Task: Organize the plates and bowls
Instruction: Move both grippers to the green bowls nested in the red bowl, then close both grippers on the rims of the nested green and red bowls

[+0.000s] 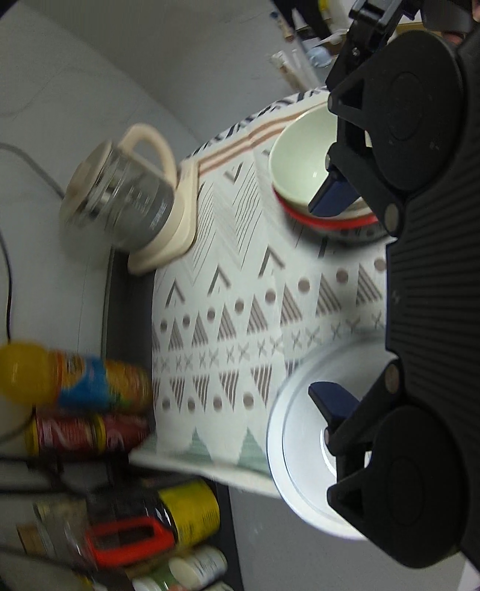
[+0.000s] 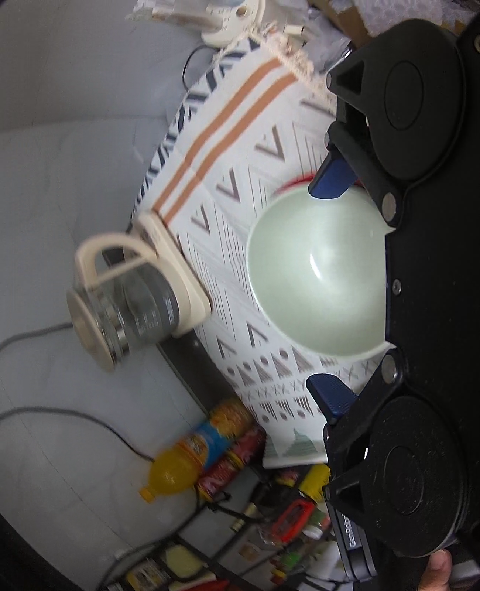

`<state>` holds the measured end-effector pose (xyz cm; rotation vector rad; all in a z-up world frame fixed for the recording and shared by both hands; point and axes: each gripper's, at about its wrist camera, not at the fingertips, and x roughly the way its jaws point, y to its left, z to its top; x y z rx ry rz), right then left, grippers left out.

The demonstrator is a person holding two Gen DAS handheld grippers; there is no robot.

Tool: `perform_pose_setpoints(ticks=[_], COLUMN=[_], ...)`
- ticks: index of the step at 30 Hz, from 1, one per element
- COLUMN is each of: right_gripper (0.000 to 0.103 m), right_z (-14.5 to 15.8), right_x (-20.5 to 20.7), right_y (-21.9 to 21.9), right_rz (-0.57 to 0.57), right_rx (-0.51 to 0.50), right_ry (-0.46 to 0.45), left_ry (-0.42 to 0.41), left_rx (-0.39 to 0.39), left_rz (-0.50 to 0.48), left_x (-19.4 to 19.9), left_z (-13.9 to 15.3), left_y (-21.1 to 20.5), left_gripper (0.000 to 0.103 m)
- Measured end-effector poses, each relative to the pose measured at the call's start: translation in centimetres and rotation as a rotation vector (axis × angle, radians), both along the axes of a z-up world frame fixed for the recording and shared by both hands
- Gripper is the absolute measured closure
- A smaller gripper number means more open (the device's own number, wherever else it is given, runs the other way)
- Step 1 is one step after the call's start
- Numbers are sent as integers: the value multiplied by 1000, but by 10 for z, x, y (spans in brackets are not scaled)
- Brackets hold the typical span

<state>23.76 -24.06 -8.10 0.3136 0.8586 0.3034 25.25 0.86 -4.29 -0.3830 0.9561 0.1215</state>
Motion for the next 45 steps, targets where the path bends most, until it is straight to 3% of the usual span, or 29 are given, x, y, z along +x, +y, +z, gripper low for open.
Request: perform_pose_setpoints(ticks=[5,15,18,22,25,27,30,35,37,39,41,43,45], right_gripper=[1,2,6,13,15,22,34,52,60,60,61,62,63], right_z=[-9,-41,-52,-64,-68,-71,-78,-93,-99,-105,-104,-102,-102], right_x=[1,6,7,9,10,12,14,15,12,11,9,8,8], right_y=[-20,-40,-39,-39,-36,-35,-33,-31,-30,-28,-26,-25,-24], right_rz=[-63,-178,-192,-208,-220,-228,-229,-242,-228,-232,-242,-235,-230], right_rx=[4,-21,-35,-25,-32,-29,3,68,116,130,128,113,101], right_ry=[21,103,128,168,179,190,207,246,237,239,235,235,226], left_ry=[-15,49,90,109,127,136,141,200,215,217,232,231,233], left_rx=[2,-21,-51,3,-13,-16,-33,-73,-101,-125,-111,-108,-101], left_rz=[-90,-221,-242,-276,-283,-295,-308,-330,-335,-349,-396,-428,-412], left_x=[14,43,51,59,65,68,72,81,83,84,89,91,91], left_z=[-5,-36,-52,-63,-72,-75,-80,-95,-103,-106,-105,-103,-103], left_y=[-27,-58,-58,-58,-53,-53,-52,-51,-47,-46,-53,-60,-62], left_gripper=[7,7,7,8,9,9,17,42,46,51,65,73,73])
